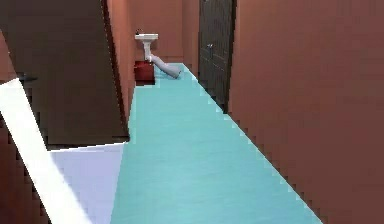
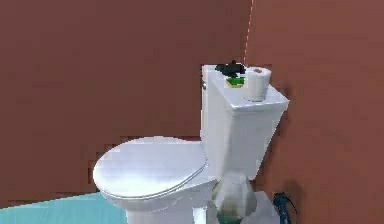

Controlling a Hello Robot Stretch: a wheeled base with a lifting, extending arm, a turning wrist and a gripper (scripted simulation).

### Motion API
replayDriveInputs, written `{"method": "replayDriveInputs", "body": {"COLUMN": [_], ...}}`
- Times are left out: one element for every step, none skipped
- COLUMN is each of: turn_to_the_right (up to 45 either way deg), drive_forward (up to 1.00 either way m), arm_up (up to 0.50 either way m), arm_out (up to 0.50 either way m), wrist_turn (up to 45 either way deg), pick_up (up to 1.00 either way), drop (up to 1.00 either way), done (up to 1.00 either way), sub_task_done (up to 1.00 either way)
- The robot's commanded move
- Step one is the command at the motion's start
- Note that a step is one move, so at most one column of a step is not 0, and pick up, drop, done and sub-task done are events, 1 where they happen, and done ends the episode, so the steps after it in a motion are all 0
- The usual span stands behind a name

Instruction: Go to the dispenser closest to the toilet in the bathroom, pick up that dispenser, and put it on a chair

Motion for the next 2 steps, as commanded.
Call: {"method": "replayDriveInputs", "body": {"turn_to_the_right": [18.0,0.0], "drive_forward": [0.00,0.30], "arm_up": [0.00,0.00], "arm_out": [0.00,0.00], "wrist_turn": [0.0,0.0], "pick_up": [0.00,0.00], "drop": [0.00,0.00], "done": [0.00,0.00], "sub_task_done": [0.00,0.00]}}
